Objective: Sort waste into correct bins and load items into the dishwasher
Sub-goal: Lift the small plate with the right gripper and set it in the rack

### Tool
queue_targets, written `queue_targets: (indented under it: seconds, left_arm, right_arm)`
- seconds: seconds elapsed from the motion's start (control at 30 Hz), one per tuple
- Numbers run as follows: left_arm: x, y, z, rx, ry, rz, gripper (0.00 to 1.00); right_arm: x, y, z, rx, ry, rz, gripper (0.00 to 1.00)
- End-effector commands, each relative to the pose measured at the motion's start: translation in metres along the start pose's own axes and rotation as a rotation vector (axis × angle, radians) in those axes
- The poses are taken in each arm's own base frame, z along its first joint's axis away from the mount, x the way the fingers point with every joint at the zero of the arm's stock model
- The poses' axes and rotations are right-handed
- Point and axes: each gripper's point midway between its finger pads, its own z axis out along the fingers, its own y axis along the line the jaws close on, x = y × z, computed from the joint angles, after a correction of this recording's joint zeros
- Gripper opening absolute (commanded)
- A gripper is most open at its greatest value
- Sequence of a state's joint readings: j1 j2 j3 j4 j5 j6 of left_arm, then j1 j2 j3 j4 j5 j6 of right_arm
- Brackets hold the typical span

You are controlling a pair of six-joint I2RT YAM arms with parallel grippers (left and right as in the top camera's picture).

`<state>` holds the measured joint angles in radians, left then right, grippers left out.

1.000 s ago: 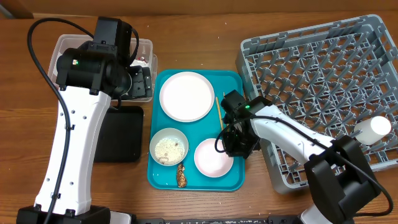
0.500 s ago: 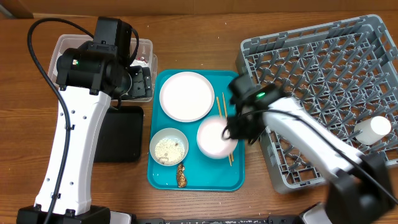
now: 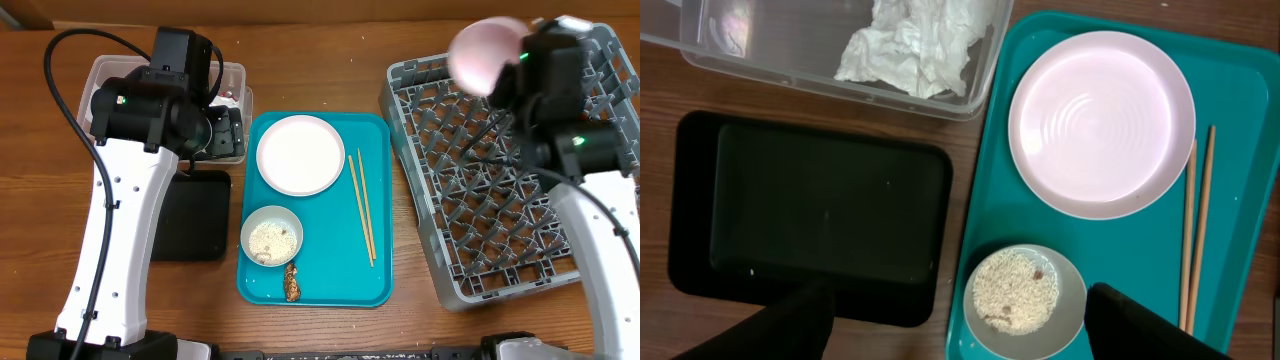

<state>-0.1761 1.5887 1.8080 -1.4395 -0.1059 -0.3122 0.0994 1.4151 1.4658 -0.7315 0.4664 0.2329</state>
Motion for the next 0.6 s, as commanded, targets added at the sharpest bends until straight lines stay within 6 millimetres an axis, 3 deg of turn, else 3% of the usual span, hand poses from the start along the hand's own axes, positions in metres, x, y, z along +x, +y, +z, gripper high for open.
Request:
queue_targets:
  seconds: [0.0,0.1,0.23,0.4,0.57]
  left_arm:
    - [-0.004,0.002,-0.004,0.0,-0.022,-0.005,0.82]
    - [-0.004,0.002,-0.004,0.0,-0.022,-0.005,0.82]
    - [-0.004,0.001,-0.004,0.001,-0.024,-0.005,0.82]
    - [-0.003,0.0,-0.004,0.01,-0.02,-0.005,0.82]
    - [-0.002,-0.003,-0.004,0.026,-0.013,-0.004,0.81]
  right_arm:
    - [-0.026,-0.063,0.013,0.29,-0.101,0.033,0.04]
    - [-0.032,-0.109,0.025,0.504,-0.139,0.067,0.04]
    - [-0.022,-0.166,0.041,0.825,-0.133,0.06,0.04]
    - [0.012,-0.205,0.077,1.016,-0.03,-0.004,0.04]
    - [0.044,-0.22,0.11,1.062,0.069,-0.056,0.04]
